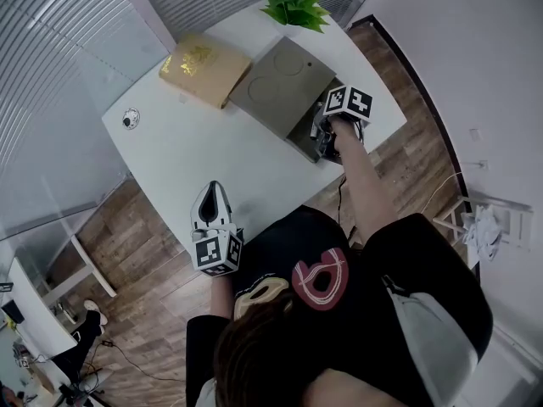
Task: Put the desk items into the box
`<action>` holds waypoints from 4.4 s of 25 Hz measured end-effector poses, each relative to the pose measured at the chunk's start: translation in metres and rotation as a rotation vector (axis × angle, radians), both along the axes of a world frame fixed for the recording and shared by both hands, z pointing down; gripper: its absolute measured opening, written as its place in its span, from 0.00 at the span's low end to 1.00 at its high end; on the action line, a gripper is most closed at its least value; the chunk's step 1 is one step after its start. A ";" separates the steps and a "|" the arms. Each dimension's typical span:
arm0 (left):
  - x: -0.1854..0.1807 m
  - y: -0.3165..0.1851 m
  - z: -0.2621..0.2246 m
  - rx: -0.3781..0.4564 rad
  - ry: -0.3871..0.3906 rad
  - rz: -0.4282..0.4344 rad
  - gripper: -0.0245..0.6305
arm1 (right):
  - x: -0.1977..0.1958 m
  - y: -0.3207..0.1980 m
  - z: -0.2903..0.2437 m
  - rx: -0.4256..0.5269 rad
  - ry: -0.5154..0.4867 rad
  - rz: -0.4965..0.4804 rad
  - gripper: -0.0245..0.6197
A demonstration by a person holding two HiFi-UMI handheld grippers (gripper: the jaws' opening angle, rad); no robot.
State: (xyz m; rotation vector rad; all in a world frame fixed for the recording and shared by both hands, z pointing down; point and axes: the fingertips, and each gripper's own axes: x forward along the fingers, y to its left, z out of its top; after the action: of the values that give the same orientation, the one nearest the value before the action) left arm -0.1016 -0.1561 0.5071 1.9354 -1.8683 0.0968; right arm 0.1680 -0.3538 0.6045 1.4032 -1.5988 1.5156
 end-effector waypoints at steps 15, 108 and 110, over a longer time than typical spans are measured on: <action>-0.018 0.005 0.003 -0.016 -0.031 -0.054 0.06 | -0.003 -0.002 0.011 -0.090 0.006 0.027 0.15; 0.088 -0.015 -0.064 0.199 -0.008 0.323 0.06 | -0.050 0.136 -0.125 0.890 0.184 -0.431 0.06; 0.086 -0.014 -0.065 0.199 -0.006 0.309 0.06 | -0.050 0.138 -0.127 0.909 0.191 -0.440 0.06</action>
State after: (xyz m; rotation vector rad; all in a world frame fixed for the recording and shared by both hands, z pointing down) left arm -0.0155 -0.1697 0.4418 2.3513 -1.6201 0.0116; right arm 0.1181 -0.2160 0.4770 1.3958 -2.3894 0.3638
